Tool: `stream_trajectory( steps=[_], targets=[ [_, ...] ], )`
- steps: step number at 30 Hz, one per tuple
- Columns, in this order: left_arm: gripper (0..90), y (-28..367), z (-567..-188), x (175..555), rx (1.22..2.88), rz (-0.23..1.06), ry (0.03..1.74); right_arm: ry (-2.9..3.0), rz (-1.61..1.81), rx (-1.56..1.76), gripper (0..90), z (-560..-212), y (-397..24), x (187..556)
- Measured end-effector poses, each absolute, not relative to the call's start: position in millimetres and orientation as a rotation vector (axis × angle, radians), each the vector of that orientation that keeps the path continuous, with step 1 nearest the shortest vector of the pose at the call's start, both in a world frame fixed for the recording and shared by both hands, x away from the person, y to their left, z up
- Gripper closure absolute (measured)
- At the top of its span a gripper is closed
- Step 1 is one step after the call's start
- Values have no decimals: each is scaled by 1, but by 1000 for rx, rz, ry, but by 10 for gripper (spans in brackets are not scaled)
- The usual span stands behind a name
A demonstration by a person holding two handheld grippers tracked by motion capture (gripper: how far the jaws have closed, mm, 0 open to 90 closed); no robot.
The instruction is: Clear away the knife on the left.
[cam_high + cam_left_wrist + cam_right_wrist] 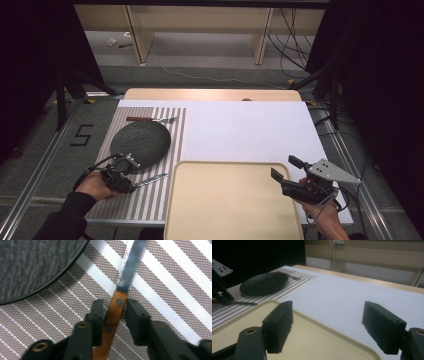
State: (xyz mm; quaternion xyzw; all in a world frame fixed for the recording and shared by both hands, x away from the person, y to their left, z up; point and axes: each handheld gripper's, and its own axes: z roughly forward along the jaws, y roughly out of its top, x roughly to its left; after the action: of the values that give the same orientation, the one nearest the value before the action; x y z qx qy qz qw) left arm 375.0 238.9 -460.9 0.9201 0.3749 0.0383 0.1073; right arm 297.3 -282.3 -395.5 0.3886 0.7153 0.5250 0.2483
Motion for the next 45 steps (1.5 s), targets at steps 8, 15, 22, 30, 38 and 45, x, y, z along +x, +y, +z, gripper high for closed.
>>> stream_trajectory(
  steps=[8,15,22,30,38,45],
  targets=[
    [767,237,-461,374,2718,117,1086,1958,1422,1059,262,-396,-282,297],
    [770,235,-460,374,2710,118,1107,1960,1417,1058,263,-396,-282,298],
    [770,236,-455,371,2664,107,1117,1959,1415,1056,263,-396,-281,298],
    [770,232,-440,357,2577,125,1087,1963,1410,1052,264,-396,-281,298],
    [770,208,-420,337,2531,211,976,1965,1406,1051,265,-397,-281,298],
    [770,179,-409,322,2515,169,860,1973,1399,1042,266,-397,-281,298]
  ],
)
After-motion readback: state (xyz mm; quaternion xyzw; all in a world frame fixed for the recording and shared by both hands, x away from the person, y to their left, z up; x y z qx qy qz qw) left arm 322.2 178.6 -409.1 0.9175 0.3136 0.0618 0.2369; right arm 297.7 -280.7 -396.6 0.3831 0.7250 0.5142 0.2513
